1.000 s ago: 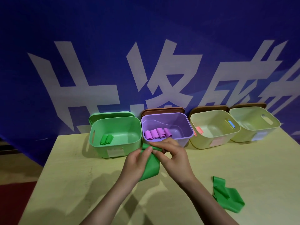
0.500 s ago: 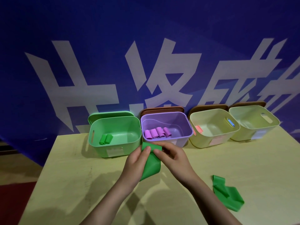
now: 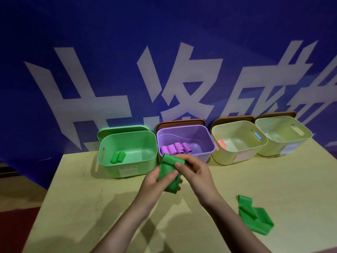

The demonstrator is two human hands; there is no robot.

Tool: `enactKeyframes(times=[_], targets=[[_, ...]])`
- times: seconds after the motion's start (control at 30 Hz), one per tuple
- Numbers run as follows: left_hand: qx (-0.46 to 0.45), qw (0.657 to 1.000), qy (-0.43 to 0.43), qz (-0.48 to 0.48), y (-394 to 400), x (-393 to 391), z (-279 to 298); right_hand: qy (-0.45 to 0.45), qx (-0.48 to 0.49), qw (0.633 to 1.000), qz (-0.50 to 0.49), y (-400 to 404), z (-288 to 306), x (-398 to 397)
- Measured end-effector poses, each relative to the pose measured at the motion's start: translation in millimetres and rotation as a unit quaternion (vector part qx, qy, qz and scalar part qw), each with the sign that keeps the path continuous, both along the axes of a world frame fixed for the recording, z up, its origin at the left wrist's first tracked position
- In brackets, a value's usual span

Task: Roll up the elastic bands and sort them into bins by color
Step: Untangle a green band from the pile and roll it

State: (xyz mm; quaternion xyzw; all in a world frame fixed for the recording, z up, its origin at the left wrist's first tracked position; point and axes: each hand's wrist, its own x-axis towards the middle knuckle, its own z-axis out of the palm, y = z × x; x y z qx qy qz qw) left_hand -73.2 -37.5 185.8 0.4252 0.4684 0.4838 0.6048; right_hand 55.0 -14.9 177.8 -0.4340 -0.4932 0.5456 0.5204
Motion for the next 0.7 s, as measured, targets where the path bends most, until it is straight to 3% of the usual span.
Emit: enactKeyframes(times=[0.13, 0.3, 0.5, 0.7], targets=[[-0.018, 0.999, 0.045, -0.024, -3, 2, -5, 0.001, -0.015, 0.999, -0.031, 1, -2, 4], [-0.037, 0.998, 0.043, -0.041, -3, 4, -5, -0.011, -0.012, 0.998, -0.054, -2, -2, 4], [-0.037, 0.998, 0.033, -0.025, -2, 5, -2, -0.145, 0.099, 0.983, -0.049, -3, -10, 5], [-0.02, 0.998, 0.056, -0.01, 1, 4, 6, -0.134, 0.108, 0.985, -0.004, -1, -3, 10]])
